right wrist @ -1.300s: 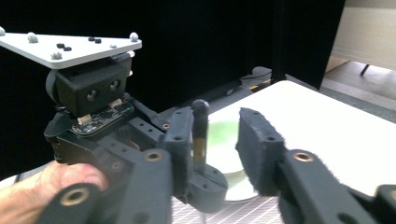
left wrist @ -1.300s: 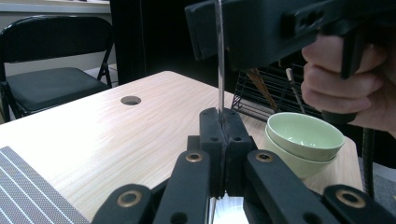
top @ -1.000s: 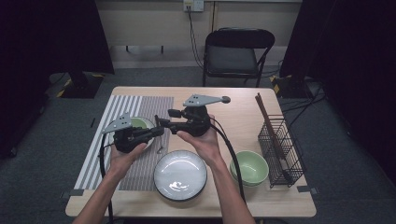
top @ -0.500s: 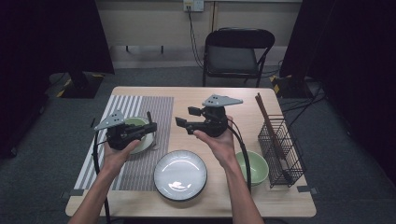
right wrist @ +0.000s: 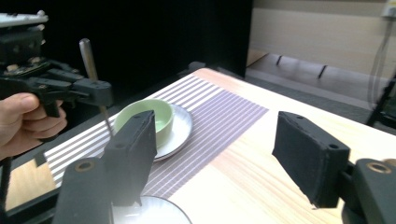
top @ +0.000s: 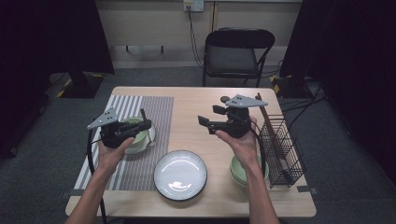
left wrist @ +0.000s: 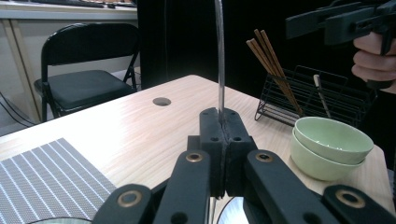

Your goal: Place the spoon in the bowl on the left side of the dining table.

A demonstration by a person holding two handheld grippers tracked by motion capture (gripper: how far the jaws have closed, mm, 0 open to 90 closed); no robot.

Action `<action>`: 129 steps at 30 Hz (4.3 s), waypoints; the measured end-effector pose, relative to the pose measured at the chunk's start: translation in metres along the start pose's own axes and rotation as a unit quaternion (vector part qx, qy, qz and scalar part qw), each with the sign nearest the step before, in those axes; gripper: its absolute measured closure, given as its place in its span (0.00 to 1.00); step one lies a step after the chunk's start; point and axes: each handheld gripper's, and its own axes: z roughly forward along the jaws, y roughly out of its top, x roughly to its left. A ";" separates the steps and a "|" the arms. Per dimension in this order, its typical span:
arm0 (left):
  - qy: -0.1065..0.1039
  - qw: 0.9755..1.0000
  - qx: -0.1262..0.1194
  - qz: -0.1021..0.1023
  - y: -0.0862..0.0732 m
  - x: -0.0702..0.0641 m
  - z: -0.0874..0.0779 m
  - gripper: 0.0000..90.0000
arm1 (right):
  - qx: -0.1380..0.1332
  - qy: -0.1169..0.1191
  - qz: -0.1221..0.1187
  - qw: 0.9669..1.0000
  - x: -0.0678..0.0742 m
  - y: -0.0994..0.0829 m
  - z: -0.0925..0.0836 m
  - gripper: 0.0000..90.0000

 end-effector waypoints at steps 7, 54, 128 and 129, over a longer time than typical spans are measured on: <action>0.003 1.000 -0.007 -0.010 0.000 0.006 -0.007 1.00 | -0.004 -0.033 0.019 0.999 -0.018 -0.010 -0.024 0.31; 0.040 0.998 0.045 -0.036 -0.034 0.060 -0.023 0.98 | 0.013 -0.109 0.044 0.993 -0.058 -0.051 -0.088 0.28; 0.115 0.991 0.011 -0.066 -0.039 0.075 -0.079 0.90 | 0.025 -0.108 0.049 0.993 -0.061 -0.056 -0.081 0.28; 0.118 0.991 0.010 -0.066 -0.038 0.075 -0.079 0.89 | 0.027 -0.108 0.051 0.992 -0.060 -0.056 -0.081 0.28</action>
